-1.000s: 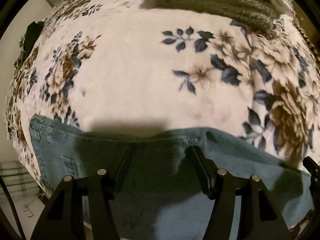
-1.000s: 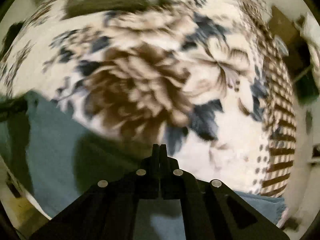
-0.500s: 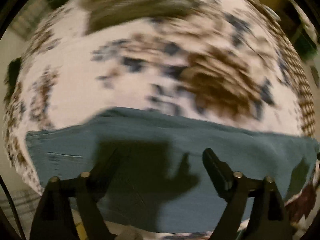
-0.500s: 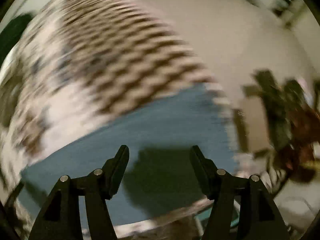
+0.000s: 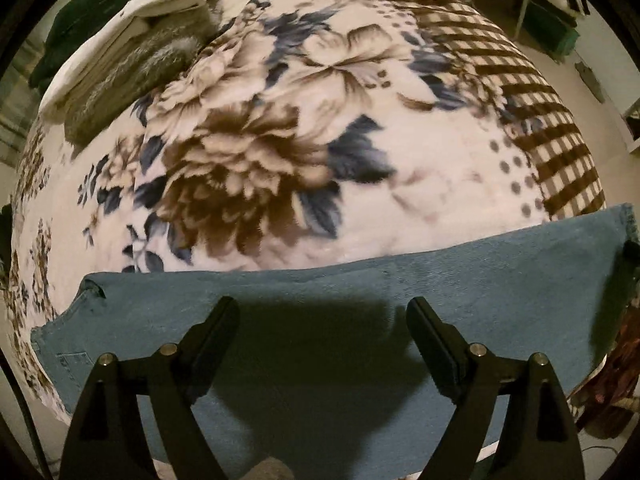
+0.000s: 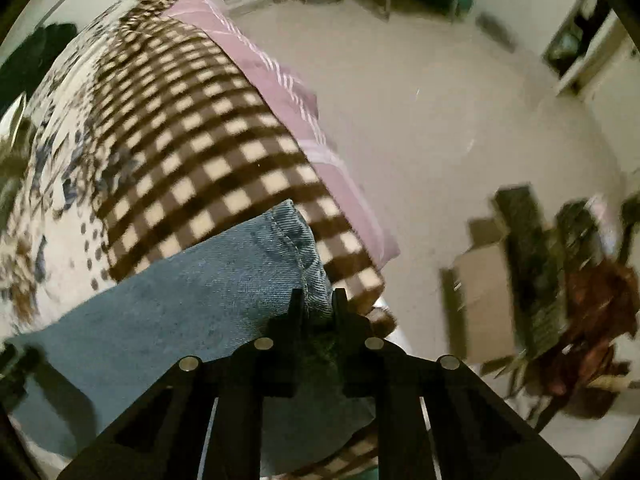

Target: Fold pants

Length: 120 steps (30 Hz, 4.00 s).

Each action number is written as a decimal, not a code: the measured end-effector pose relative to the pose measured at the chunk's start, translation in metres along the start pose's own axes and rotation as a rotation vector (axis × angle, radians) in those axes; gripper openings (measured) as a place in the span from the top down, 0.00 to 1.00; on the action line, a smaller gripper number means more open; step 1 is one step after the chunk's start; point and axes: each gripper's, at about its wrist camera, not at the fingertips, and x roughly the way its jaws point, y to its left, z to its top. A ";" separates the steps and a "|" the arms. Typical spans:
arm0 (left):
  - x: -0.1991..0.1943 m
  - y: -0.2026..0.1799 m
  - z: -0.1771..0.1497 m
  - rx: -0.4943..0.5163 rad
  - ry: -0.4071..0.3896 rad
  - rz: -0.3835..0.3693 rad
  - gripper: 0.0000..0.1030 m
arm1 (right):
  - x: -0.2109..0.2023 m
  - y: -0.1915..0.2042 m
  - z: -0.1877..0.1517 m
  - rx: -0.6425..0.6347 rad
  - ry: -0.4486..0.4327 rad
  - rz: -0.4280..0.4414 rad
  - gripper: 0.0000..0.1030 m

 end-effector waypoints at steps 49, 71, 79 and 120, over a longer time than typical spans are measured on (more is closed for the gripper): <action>-0.008 0.157 -0.084 -0.440 0.105 -0.097 0.00 | -0.094 0.158 -0.088 0.088 -0.142 0.529 0.91; -0.008 0.352 -0.158 -0.667 0.033 -0.193 0.00 | -0.027 0.409 -0.224 -0.350 0.266 0.557 0.19; 0.054 0.279 -0.103 -0.434 0.129 -0.206 0.17 | -0.010 0.279 -0.165 -0.186 0.222 0.264 0.19; -0.001 0.338 -0.167 -0.617 0.065 -0.167 0.08 | 0.020 0.282 -0.185 -0.306 0.295 -0.030 0.15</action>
